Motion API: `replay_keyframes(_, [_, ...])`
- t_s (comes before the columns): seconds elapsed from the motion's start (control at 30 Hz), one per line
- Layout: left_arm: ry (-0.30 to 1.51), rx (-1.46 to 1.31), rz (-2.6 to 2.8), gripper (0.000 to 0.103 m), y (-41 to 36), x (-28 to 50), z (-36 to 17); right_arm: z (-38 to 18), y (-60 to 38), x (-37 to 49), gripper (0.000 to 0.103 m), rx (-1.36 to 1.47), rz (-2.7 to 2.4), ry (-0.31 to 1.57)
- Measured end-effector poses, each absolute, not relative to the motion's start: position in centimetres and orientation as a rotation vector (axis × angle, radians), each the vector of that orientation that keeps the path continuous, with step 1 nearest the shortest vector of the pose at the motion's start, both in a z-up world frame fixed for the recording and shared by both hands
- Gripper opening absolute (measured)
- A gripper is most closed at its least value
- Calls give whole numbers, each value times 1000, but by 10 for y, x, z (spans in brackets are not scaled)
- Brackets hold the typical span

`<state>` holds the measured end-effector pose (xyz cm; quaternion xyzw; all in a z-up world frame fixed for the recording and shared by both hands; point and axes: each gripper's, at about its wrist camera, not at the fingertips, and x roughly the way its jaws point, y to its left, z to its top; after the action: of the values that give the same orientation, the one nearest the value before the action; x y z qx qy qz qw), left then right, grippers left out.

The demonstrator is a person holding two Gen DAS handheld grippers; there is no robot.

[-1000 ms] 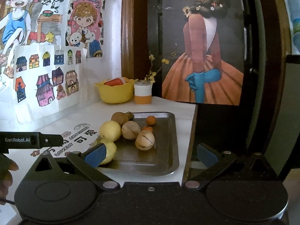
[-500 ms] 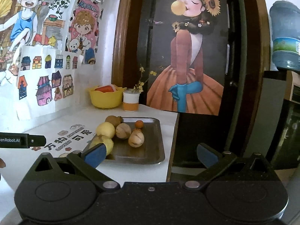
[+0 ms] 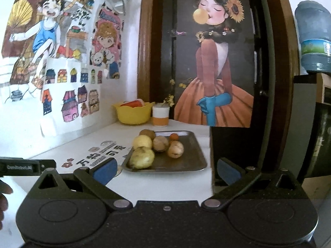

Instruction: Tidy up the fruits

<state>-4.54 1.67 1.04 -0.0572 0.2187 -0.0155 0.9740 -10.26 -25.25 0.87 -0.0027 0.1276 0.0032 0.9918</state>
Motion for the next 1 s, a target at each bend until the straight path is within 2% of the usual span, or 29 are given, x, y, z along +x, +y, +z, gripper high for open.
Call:
replay_keyframes(0.3, [409,-71,-2,102,27,-58,5,-15,-234,-89,102,-8,47,271])
replay_keyframes(1.0, [439,-65,-26,102,29,-56,-4,-26,-230,-80,102,18,91,309])
